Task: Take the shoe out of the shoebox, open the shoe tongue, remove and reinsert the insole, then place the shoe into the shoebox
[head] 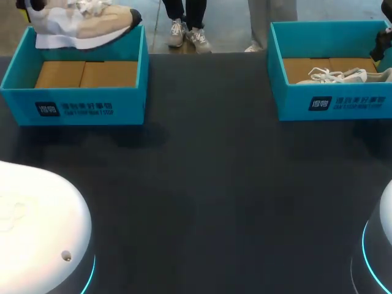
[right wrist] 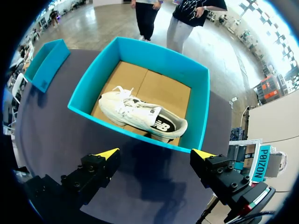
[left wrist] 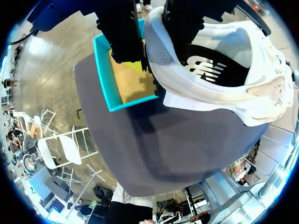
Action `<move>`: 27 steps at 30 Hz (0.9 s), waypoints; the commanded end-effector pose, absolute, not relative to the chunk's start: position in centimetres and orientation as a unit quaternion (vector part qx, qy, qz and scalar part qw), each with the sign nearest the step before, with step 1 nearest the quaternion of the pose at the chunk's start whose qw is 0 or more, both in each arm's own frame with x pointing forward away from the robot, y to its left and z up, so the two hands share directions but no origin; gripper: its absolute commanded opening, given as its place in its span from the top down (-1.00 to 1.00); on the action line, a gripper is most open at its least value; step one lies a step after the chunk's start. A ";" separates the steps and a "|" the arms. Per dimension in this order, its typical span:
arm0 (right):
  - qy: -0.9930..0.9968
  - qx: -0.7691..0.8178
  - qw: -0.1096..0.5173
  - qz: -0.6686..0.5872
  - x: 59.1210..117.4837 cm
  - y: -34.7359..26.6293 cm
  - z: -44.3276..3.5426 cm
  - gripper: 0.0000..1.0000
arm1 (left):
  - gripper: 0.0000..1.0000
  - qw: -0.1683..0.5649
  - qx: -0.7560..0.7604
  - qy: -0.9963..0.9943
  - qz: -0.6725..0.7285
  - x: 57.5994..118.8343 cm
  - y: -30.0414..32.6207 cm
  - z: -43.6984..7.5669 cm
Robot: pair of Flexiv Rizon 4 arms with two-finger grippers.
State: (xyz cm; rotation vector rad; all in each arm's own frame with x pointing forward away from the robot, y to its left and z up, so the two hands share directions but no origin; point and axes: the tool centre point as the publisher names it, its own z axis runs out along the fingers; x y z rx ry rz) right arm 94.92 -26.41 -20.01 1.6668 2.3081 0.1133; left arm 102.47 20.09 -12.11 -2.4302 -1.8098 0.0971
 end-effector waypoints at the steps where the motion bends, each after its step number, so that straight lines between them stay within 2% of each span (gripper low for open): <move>1: 0.802 0.578 0.146 0.040 94.9 -26.4 -20.0 -1.00 | 1.00 0.032 -0.799 -0.601 0.001 100.5 19.6 -11.8; 27: 0.802 0.578 0.146 0.040 94.9 -26.4 -20.0 -1.00 | 1.00 0.032 -0.782 -0.623 -0.001 92.5 14.4 -15.1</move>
